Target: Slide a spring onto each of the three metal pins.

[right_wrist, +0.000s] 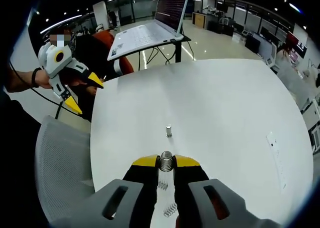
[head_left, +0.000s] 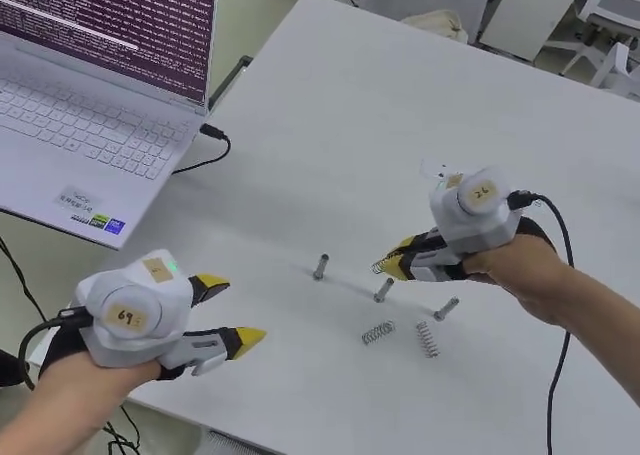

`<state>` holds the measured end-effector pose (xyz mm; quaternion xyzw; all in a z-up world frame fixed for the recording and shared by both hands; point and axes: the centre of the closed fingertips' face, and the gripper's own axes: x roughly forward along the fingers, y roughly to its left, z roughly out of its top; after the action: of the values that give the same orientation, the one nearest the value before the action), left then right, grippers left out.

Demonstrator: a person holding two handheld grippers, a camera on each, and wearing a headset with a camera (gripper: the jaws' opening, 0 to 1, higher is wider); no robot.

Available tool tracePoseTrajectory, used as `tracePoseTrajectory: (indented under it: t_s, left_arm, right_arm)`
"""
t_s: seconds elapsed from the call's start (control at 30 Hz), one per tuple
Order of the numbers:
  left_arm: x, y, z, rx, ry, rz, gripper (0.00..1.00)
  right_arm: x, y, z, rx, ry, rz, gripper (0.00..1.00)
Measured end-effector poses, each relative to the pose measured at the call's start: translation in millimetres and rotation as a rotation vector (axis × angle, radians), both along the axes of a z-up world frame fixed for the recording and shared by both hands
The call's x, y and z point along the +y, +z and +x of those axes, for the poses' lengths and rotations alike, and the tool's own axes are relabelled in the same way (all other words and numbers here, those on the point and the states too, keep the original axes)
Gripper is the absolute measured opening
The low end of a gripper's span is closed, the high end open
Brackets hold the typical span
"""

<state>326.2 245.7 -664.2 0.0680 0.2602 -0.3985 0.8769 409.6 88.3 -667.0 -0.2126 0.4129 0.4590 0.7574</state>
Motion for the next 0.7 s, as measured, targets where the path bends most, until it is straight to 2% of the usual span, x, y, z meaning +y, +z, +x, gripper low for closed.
tracePoseTrajectory:
  t_s: [0.1,0.27,0.7]
  left_arm:
    - [0.4,0.5,0.8,-0.001,0.001,-0.001,0.4]
    - [1.2,1.0,2.6,-0.001,0.005,-0.005,0.41]
    - [7.3,0.0,8.0,0.001,0.022,-0.006,0.41]
  right_arm:
    - [7.0,-0.4,3.4,0.001,0.007,0.0,0.08]
    - [14.6,-8.8,14.8,0.005,0.015,-0.004,0.08]
    - [34.9,-32.3,22.8,0.019,0.077,-0.035,0.08]
